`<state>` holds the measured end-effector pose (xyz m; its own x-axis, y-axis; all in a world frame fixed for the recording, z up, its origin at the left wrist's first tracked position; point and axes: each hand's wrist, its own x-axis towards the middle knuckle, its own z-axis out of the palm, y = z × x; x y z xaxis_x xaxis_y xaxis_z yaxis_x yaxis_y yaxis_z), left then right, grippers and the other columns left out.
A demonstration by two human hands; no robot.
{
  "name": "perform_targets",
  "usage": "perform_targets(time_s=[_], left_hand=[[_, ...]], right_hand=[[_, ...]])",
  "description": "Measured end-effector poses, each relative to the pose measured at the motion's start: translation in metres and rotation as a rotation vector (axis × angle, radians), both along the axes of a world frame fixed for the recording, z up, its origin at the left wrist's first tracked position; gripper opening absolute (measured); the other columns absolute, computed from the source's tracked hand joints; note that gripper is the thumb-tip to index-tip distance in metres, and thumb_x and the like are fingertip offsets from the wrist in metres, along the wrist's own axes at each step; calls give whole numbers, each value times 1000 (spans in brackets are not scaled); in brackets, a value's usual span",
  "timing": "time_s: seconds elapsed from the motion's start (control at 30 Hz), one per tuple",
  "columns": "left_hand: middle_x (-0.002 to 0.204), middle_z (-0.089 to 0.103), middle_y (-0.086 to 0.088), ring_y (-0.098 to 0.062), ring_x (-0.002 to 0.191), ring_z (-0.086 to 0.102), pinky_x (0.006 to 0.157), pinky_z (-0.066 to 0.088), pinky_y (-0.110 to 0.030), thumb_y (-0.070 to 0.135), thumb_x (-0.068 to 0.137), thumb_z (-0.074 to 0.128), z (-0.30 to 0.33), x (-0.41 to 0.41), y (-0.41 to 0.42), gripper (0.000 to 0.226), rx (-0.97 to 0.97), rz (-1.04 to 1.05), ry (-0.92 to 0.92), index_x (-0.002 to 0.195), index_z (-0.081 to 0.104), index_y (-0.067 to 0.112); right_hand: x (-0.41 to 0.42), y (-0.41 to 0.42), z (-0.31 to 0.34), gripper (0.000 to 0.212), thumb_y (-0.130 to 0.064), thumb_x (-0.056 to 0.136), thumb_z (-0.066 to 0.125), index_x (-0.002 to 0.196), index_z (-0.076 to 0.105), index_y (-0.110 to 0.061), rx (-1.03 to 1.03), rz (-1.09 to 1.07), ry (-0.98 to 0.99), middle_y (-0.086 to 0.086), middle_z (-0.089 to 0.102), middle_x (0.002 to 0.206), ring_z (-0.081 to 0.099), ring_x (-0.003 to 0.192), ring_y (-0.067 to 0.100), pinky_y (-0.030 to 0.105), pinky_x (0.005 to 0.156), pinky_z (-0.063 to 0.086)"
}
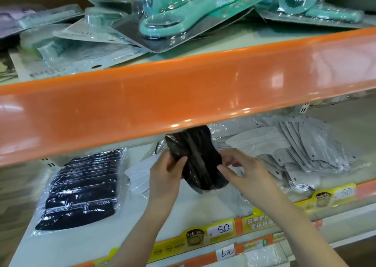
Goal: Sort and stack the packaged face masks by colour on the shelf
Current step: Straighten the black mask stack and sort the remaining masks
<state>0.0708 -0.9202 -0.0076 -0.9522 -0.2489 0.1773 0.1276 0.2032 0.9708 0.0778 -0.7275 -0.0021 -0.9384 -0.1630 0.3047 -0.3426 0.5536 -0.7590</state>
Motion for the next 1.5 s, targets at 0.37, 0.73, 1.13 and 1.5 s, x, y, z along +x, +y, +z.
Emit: perform_targets(time_s=[0.37, 0.73, 1.13, 1.5], left_hand=[[77, 67, -9, -23, 77, 67, 64, 58, -29, -5, 93, 50, -18, 18, -26, 8, 541, 104, -189, 88, 54, 1], [94, 58, 8, -7, 87, 57, 79, 44, -17, -3, 90, 54, -41, 33, -100, 22, -197, 514, 18, 105, 58, 12], [108, 69, 0, -18, 106, 58, 85, 38, -38, 24, 87, 61, -61, 55, -164, 15, -1252, 150, 569, 97, 70, 18], [84, 66, -2, -26, 73, 62, 60, 43, -34, 9, 92, 49, -46, 60, -208, 21, -1299, 208, 513, 91, 70, 11]], right_hand=[[-13, -18, -33, 40, 3, 83, 66, 78, 58, -35, -156, -86, -245, -2, 61, 81, 62, 84, 28, 41, 80, 49], [-20, -44, -34, 25, 4, 89, 57, 86, 65, -20, -7, -62, -243, -19, 60, 76, 57, 71, 4, 7, 66, 40], [-18, -96, -21, 31, 2, 98, 45, 96, 68, -19, -193, 178, -681, -3, 65, 77, 55, 58, 0, 14, 53, 40], [9, -179, -21, 33, -41, 89, 53, 108, 67, -18, 230, 368, 103, -12, 57, 104, 48, 98, -2, 3, 80, 31]])
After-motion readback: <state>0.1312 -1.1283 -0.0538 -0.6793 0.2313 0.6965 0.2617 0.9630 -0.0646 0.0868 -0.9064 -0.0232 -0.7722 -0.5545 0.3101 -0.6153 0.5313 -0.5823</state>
